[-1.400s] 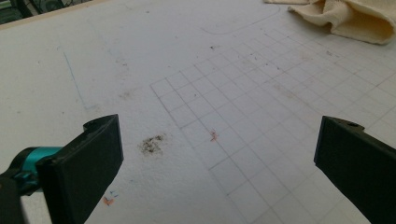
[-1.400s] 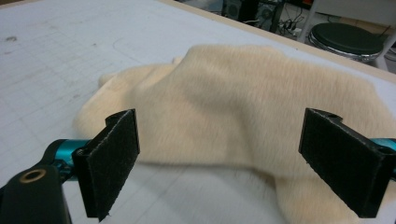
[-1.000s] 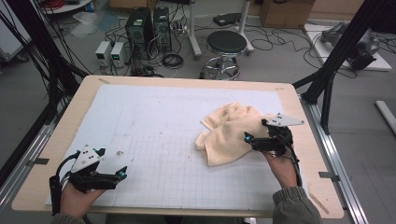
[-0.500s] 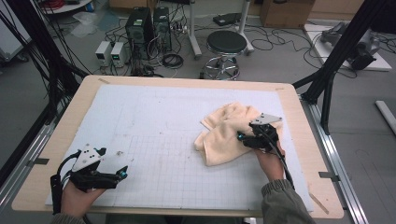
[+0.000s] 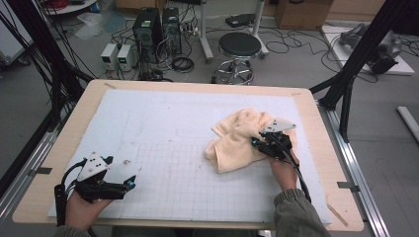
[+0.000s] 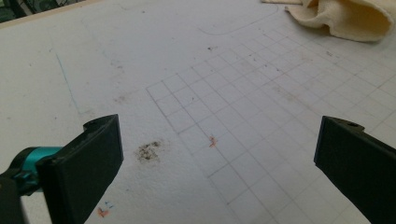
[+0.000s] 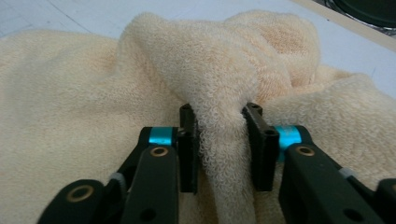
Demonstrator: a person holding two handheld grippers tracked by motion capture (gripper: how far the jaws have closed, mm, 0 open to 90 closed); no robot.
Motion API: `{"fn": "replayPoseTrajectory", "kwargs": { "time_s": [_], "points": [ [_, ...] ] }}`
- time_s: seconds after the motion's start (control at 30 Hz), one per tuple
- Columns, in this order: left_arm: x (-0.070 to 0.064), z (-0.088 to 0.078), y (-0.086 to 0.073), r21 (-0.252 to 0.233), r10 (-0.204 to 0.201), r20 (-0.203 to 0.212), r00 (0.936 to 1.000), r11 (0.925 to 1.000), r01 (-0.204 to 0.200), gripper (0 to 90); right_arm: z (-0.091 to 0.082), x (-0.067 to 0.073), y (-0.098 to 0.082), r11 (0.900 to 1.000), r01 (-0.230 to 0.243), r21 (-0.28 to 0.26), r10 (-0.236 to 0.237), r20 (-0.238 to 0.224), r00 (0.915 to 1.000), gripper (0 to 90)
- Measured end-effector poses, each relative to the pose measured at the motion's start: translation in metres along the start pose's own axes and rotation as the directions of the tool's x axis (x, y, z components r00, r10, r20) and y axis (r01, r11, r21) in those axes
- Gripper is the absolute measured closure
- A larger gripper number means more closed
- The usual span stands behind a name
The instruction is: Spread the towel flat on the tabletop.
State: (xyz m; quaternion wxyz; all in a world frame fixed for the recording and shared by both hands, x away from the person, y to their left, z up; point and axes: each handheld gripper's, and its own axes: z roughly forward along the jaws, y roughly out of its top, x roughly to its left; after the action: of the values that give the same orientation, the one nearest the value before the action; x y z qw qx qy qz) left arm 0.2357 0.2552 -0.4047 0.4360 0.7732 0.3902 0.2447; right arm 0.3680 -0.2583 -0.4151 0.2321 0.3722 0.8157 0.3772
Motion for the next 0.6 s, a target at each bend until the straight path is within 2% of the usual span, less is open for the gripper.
{"fn": "replayPoseTrajectory", "kwargs": {
  "time_s": [0.1,0.23,0.27,0.37,0.43,0.5,0.53,0.57,0.6],
  "points": [
    [0.001,0.0,0.0,-0.004,-0.004,-0.003,1.0,1.0,0.004,1.8,-0.007,-0.002,0.002,0.999,-0.012,-0.03,0.011,-0.017,0.9998,77.7],
    [0.001,0.0,0.0,0.001,-0.007,-0.007,1.0,1.0,0.007,1.8,-0.015,0.0,0.006,0.997,-0.007,-0.071,0.005,-0.038,0.9993,78.4],
    [0.001,0.0,0.0,0.0,-0.007,-0.006,1.0,1.0,0.007,1.8,-0.021,0.002,0.01,0.995,-0.01,-0.099,0.004,-0.058,0.9983,78.5],
    [0.0,0.0,0.0,-0.007,-0.011,-0.007,0.9999,0.9999,0.011,1.8,-0.027,0.006,0.017,0.993,0.007,-0.119,-0.016,-0.078,0.9968,78.5],
    [0.0,-0.001,0.0,-0.004,-0.007,-0.008,0.9999,1.0,0.007,1.8,-0.035,0.018,0.031,0.991,0.037,-0.132,-0.052,-0.115,0.992,78.4],
    [0.0,-0.001,0.001,-0.006,-0.003,-0.007,1.0,1.0,0.003,1.8,-0.038,0.024,0.037,0.99,0.054,-0.134,-0.071,-0.122,0.99,78.4],
    [0.0,-0.001,0.001,-0.01,-0.005,-0.006,1.0,0.9999,0.005,1.8,-0.042,0.035,0.047,0.987,0.076,-0.141,-0.096,-0.144,0.9849,78.4],
    [0.0,-0.002,0.001,-0.011,-0.004,-0.006,1.0,0.9999,0.004,1.8,-0.042,0.035,0.047,0.987,0.076,-0.141,-0.096,-0.144,0.9849,78.4],
    [-0.001,-0.002,0.001,-0.012,-0.006,-0.008,0.9999,0.9999,0.006,1.8,-0.048,0.047,0.058,0.984,0.096,-0.152,-0.12,-0.16,0.9798,78.4]
  ]
}}
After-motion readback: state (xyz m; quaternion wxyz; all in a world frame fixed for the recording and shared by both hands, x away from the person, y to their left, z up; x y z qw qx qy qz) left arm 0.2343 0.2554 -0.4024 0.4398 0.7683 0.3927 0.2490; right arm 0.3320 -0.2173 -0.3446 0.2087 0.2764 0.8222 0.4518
